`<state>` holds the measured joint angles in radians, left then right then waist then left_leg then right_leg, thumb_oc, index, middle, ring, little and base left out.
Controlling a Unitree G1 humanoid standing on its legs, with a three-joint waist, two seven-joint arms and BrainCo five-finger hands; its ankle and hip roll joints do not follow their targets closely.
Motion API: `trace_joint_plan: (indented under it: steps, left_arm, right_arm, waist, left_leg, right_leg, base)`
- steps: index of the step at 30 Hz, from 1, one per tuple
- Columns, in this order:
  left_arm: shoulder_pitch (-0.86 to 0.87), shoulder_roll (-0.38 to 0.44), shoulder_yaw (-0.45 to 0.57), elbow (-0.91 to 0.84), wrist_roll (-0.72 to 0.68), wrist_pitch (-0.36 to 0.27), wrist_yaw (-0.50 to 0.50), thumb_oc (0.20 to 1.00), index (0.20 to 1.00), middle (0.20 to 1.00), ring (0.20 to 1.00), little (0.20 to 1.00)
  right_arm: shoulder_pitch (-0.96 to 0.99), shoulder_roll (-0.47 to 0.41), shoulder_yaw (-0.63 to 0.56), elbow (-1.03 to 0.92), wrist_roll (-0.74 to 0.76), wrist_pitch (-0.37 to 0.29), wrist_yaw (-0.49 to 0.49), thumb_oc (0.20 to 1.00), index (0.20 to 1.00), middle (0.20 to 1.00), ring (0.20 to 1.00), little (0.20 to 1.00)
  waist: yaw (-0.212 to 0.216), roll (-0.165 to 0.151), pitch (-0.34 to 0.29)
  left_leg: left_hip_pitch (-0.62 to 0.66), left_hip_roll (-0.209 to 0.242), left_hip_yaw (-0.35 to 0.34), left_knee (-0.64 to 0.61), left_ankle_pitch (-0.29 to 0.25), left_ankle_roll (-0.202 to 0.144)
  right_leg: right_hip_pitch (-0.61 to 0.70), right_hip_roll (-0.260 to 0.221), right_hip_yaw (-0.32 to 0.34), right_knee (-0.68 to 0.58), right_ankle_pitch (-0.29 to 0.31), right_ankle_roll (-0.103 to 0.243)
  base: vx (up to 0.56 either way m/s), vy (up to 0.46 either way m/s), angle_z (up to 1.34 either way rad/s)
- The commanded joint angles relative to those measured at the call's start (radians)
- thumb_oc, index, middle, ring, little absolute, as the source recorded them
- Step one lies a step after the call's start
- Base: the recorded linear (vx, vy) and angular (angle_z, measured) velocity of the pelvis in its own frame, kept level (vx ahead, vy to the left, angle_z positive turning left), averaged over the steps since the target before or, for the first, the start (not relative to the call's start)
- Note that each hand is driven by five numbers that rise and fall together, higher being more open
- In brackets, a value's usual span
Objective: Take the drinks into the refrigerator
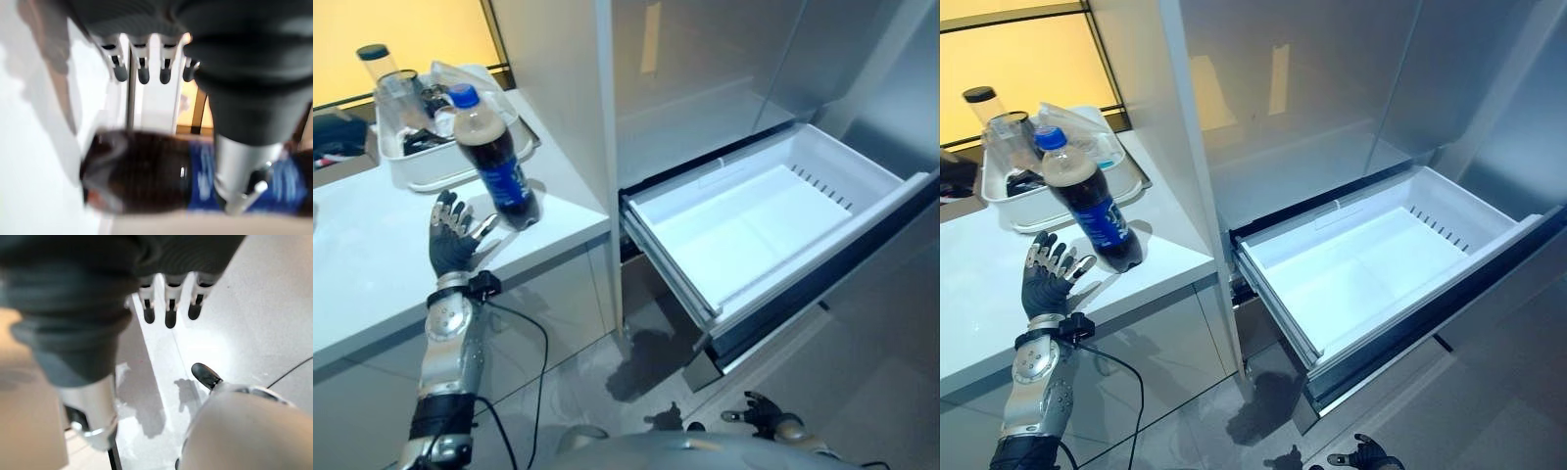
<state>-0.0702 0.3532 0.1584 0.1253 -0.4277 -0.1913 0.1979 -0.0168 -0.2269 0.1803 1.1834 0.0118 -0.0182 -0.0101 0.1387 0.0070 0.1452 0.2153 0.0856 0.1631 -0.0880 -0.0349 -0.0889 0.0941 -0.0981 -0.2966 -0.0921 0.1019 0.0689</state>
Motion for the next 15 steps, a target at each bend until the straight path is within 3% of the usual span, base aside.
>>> trace_joint_plan:
  steps: [1, 15]
  left_arm:
    - [-0.099, 0.017, -0.035, 0.015, -0.028, -0.003, -0.003, 1.0, 1.0, 1.0, 1.0, 1.0]
    - [-0.186, 0.05, -0.109, 0.065, -0.019, 0.041, -0.009, 1.0, 1.0, 1.0, 1.0, 1.0]
  right_arm:
    - [-0.051, 0.002, 0.055, 0.002, 0.003, -0.001, -0.014, 1.0, 1.0, 1.0, 1.0, 1.0]
    - [-0.04, 0.011, 0.061, 0.006, 0.012, 0.013, -0.016, 1.0, 1.0, 1.0, 1.0, 1.0]
  waist:
    - [-0.013, -0.018, 0.026]
    - [-0.036, -0.016, 0.021]
  left_leg:
    - [-0.021, -0.071, 0.019, 0.001, -0.044, 0.049]
    - [-0.016, -0.067, 0.036, 0.001, -0.047, 0.045]
  right_leg:
    - [0.078, 0.003, -0.023, 0.062, -0.091, 0.039]
    - [0.075, 0.012, -0.007, 0.058, -0.087, 0.04]
  base:
    - [0.0, 0.0, 0.0]
    - [0.0, -0.001, 0.0]
